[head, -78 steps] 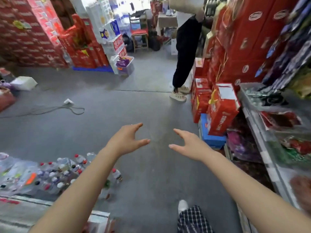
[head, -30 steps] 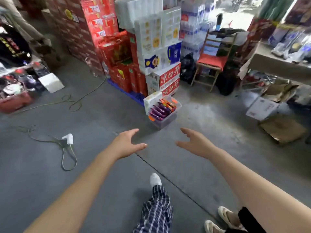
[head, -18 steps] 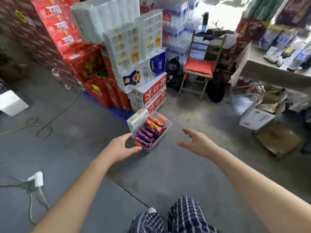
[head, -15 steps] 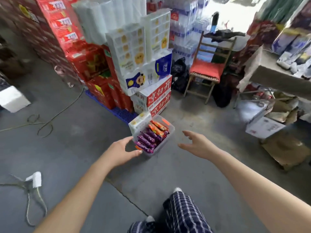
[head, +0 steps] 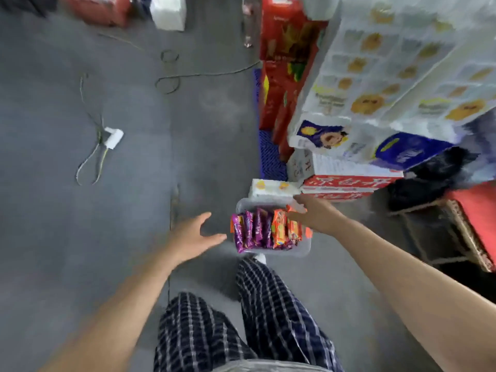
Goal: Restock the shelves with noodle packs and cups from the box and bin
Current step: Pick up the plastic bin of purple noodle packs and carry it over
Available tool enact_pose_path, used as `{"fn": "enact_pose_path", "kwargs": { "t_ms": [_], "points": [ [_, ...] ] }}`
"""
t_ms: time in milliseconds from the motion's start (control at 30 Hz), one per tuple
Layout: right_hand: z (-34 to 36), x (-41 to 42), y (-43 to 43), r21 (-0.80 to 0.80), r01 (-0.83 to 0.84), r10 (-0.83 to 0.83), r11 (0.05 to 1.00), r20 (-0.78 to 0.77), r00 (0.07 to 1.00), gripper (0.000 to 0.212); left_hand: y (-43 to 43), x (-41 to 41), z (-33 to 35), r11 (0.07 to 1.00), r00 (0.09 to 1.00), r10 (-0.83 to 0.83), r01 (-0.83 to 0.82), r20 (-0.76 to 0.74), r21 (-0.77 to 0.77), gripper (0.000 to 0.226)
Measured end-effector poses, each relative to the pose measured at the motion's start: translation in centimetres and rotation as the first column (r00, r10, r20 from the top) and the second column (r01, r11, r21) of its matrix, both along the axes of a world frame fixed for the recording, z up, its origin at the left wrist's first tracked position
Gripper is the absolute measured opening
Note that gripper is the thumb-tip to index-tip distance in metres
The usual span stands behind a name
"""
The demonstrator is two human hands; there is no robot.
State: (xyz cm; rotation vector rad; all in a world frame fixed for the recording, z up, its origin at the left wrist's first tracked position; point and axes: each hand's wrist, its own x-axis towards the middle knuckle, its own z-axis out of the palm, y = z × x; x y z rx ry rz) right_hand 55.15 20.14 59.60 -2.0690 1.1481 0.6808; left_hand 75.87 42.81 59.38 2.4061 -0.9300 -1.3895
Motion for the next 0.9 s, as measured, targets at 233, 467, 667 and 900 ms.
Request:
{"fn": "enact_pose_path", "kwargs": {
  "t_ms": [233,467,667,900],
  "points": [
    [-6.7,-0.1,-8.0,0.085,-0.235,0.24,0.968,-0.058,0.969,0.078,2.9,-7.4,-1.9,0.924,0.927,0.374,-0.369,-0.024,0.103,0.089],
    [-12.7,-5.2,-7.9,0.124,-0.265,0.27,0.956,-0.028,0.962,0.063,4.2,-19.0,-9.8,0.669,0.655,0.743,-0.732,-0.138,0.126,0.089],
    [-20.4,-8.1,-8.5,0.137,-0.191,0.192,0.972,0.005,0.981,0.037,1.6,-29.9,-21.2,0.352,0.291,0.919,-0.909,-0.267,0.224,0.059],
    [-31.4,-7.8,-10.6,-0.01,-0.302,0.302,0.953,0.084,0.95,0.044,-3.9,-31.2,-34.3,0.216,0.166,0.951,-0.961,-0.263,0.174,0.055]
  ]
}}
